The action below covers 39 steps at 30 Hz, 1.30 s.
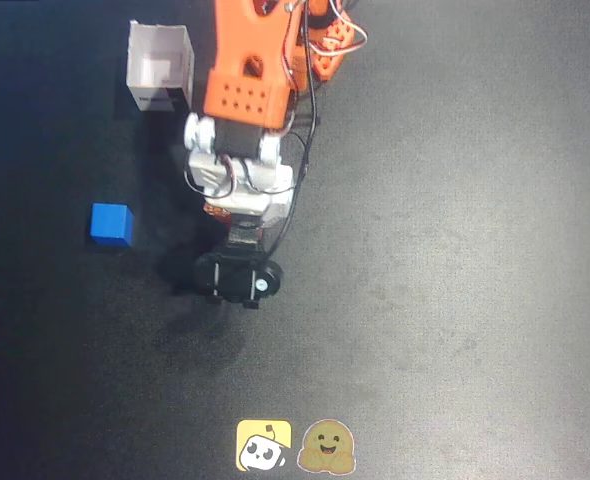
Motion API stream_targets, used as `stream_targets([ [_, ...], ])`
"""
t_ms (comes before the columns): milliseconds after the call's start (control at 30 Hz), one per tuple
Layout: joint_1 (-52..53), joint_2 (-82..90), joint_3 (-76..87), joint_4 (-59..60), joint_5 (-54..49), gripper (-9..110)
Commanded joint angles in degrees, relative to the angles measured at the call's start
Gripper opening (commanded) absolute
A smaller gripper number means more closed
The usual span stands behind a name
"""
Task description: Put the red cube on top of the blue cube.
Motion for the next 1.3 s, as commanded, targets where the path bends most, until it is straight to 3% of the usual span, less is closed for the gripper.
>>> stream_targets([
  [0, 0.53, 5.62, -5.89, 4.13, 1.41, 4],
  [300, 4.75, 11.07, -13.18, 11.34, 5.10, 4],
  [633, 16.96, 3.69, -22.94, 13.45, 1.05, 4],
  [1267, 28.30, -14.24, -39.46, 11.16, -17.40, 4],
])
